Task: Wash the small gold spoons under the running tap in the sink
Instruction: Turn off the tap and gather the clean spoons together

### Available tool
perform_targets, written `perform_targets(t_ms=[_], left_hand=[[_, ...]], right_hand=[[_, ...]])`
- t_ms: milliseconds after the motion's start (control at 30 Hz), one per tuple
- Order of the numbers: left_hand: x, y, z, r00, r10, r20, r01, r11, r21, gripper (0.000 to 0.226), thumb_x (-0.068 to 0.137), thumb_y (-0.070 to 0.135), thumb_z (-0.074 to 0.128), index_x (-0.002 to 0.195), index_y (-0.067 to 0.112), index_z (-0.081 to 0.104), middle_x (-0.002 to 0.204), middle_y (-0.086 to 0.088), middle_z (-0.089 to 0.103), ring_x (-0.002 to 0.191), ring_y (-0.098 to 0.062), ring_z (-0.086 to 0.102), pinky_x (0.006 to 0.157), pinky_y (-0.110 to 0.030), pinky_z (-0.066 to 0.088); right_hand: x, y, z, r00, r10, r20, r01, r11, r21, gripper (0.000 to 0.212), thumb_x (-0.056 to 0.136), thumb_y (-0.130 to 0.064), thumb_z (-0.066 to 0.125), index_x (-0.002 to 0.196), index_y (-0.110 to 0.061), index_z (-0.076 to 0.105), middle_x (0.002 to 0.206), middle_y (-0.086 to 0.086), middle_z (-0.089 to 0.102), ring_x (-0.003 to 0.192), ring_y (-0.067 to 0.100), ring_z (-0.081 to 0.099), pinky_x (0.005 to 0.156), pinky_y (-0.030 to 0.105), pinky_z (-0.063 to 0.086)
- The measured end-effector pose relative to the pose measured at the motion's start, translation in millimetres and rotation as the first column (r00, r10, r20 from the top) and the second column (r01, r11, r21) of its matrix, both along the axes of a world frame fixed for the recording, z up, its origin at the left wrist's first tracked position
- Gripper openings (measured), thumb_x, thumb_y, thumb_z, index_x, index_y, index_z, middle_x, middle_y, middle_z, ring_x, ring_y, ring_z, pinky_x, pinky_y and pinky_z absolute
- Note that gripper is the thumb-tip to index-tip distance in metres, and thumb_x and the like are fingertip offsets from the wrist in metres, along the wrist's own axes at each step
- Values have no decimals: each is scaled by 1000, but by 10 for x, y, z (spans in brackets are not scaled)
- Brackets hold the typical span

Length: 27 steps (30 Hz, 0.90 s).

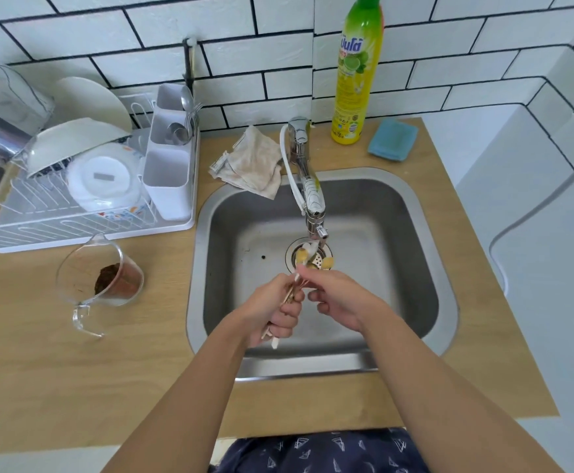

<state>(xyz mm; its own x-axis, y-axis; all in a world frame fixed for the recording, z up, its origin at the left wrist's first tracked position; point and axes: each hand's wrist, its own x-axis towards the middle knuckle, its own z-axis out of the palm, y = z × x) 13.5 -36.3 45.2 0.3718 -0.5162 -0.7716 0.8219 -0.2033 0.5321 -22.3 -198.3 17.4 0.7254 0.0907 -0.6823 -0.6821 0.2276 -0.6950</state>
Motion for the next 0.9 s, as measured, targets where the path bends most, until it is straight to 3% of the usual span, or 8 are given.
perform_targets(t_ms=[67,167,300,400,500,600,767,900], left_hand=[[-7,-42,-13,996,-30,-83,25,998,-62,39,98,42,36,68,19,45,53,5,26,36,-7,15,36,-17,11],[8,-105,-15,984,-118,-133,105,989,-99,36,94,37,35,66,19,48,51,6,30,35,-6,18,35,-18,12],[32,-160,-41,980,-146,-132,136,988,-79,43,89,43,36,78,10,62,60,-4,49,43,-15,44,43,-22,40],[-8,-165,-172,985,130,-116,-122,990,72,68,94,57,33,104,-5,61,83,-18,67,72,-31,67,78,-40,56],[-73,-288,-314,828,555,-76,-545,830,119,77,95,64,33,116,-7,55,113,-23,68,104,-36,67,100,-47,49],[-96,-506,-276,716,695,-63,-692,719,64,68,100,55,31,114,-5,59,97,-22,75,105,-34,67,100,-46,51],[-123,-634,-147,774,630,68,-633,773,45,40,102,31,30,113,3,57,89,-12,78,83,-21,71,92,-37,55],[-133,-603,-171,755,639,146,-654,752,89,39,103,35,32,107,8,59,100,-12,77,80,-19,71,75,-33,53]], right_hand=[[-23,40,-27,999,-35,34,32,994,106,18,90,-36,77,90,-18,78,75,-1,65,66,8,47,52,20,29],[-77,4,-75,993,-99,69,85,979,184,15,95,-22,71,84,-12,75,62,0,59,60,8,49,53,19,32],[-145,-122,-53,980,-187,65,169,962,216,24,104,-20,60,96,0,73,61,2,56,56,11,53,59,21,45],[-179,-243,-29,939,-336,78,318,931,179,29,104,-22,59,93,-3,79,71,-2,71,58,3,54,58,17,50],[-194,-203,-20,875,-461,146,444,886,137,34,103,-21,61,79,-10,83,88,3,79,61,2,57,60,17,53],[-248,-49,-44,851,-493,182,481,870,107,28,103,-19,61,85,-9,79,83,4,78,60,4,61,60,19,55],[-285,-156,-1,833,-526,169,507,850,145,19,103,-18,62,92,-7,72,71,4,73,61,7,67,59,20,56],[-287,-215,91,864,-437,250,432,899,77,24,103,-20,62,88,-10,78,87,13,79,65,9,69,62,21,57]])
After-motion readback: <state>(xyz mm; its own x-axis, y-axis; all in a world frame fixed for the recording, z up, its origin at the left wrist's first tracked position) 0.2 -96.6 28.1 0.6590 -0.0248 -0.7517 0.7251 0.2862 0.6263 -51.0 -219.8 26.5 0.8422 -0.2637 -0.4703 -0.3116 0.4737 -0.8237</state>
